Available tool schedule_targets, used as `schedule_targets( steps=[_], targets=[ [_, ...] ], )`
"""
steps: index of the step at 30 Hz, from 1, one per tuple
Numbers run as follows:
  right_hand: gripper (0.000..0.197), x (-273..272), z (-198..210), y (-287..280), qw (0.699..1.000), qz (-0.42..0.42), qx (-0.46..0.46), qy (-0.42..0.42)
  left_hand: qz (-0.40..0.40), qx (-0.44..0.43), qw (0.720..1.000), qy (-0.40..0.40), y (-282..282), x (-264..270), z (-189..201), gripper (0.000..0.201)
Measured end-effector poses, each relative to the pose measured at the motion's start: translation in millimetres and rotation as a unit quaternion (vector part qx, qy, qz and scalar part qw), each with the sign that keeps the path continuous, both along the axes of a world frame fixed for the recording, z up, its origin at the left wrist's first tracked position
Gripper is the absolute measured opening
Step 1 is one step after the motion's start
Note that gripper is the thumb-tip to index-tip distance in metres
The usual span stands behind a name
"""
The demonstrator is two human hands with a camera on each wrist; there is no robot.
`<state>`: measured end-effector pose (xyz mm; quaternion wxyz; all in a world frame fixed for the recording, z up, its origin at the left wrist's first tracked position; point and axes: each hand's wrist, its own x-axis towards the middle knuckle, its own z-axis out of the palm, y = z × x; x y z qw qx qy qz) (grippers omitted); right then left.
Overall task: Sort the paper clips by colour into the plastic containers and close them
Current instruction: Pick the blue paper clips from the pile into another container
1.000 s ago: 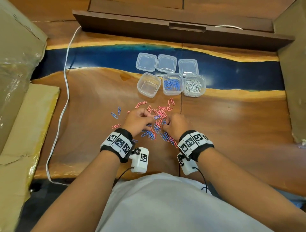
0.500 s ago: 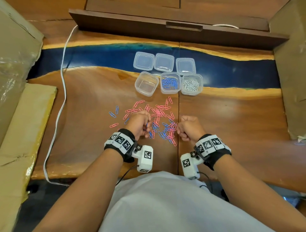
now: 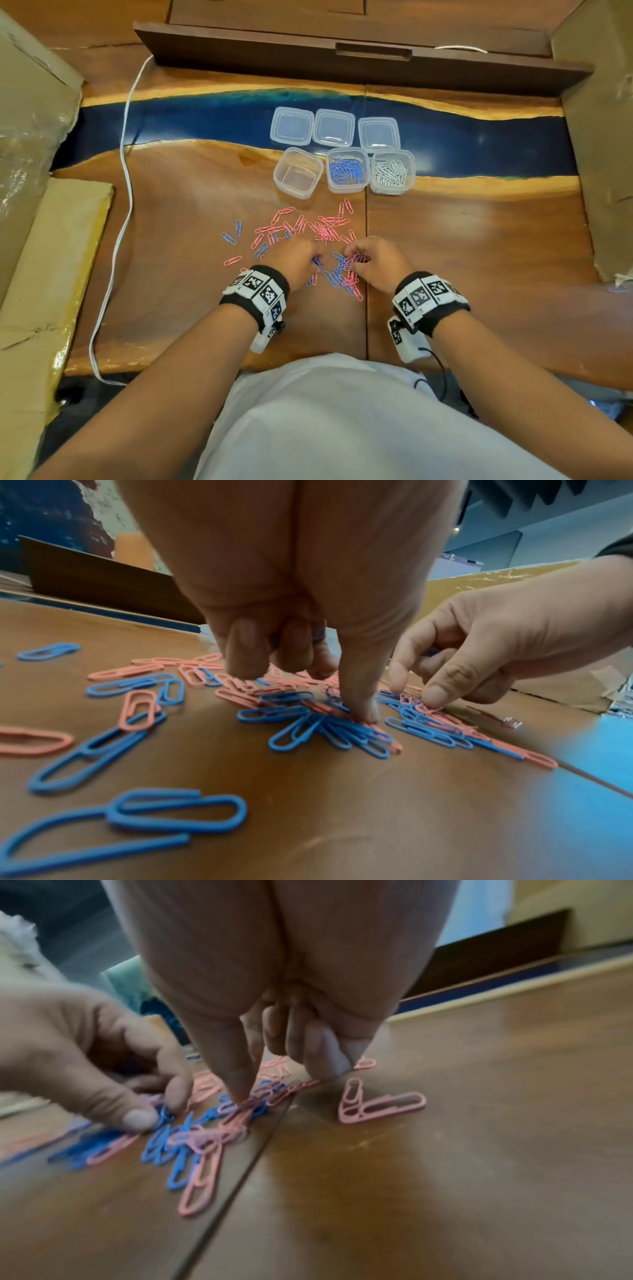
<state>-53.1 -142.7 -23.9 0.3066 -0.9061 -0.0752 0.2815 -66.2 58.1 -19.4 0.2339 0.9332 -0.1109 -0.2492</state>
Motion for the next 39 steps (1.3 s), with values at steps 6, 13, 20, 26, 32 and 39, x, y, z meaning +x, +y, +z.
schedule_targets(
  steps=[6,13,20,26,32,39],
  targets=[
    [0.003,3,11,6,0.994,0.065,-0.069,-0.048,-0.007,0.006,1.0,-0.003,2,2,-4,0.022],
    [0.016,-5,9,-25,0.998,-0.056,-0.004,0.012,0.11,-0.124,0.985,0.046,0,2,5,0.011],
    [0.014,-9,17,-28,0.972,-0.191,0.122,0.054,0.187,-0.214,0.946,0.155,-19,12,15,0.029],
    [0.03,-9,20,-25,0.92,-0.29,0.225,0.14,0.115,-0.068,0.989,0.063,-36,15,11,0.023],
    [0.028,-8,21,-17,0.855,-0.38,0.317,0.154,0.032,0.009,0.999,-0.014,-43,17,4,0.009],
    [0.02,-1,27,-17,0.79,-0.43,0.386,0.206,0.033,-0.007,0.998,-0.052,-39,14,2,0.017]
  ],
)
